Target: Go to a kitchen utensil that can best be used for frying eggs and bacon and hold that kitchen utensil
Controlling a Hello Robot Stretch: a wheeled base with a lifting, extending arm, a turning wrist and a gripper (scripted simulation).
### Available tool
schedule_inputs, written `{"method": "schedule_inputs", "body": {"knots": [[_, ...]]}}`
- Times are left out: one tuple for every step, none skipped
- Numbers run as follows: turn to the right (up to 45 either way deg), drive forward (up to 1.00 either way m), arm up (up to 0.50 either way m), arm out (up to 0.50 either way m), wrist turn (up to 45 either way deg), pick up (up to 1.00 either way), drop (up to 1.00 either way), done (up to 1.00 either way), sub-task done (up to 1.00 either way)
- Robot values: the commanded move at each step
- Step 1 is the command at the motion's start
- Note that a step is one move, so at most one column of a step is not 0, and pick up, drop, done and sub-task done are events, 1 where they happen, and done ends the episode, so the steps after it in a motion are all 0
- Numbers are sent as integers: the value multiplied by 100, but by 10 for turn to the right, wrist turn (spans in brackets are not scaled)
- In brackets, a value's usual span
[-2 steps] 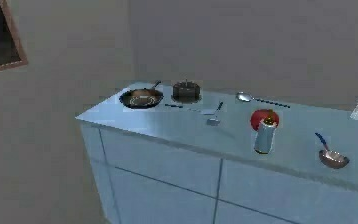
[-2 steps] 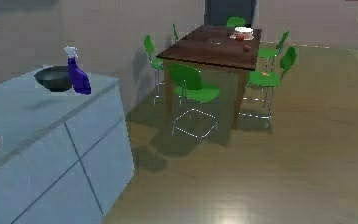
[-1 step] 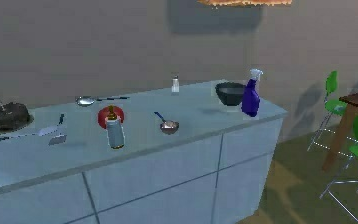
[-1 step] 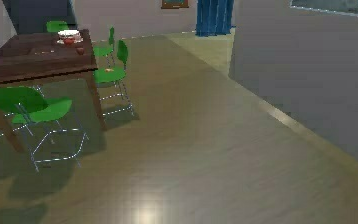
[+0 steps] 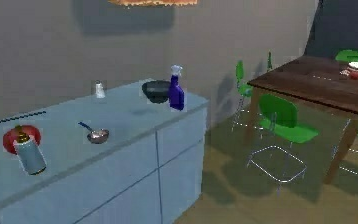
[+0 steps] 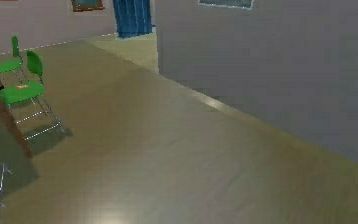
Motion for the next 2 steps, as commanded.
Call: {"method": "schedule_inputs", "body": {"knots": [[0,10,0,0,0,0,0,0,0],[-450,0,0,0,0,0,0,0,0]]}}
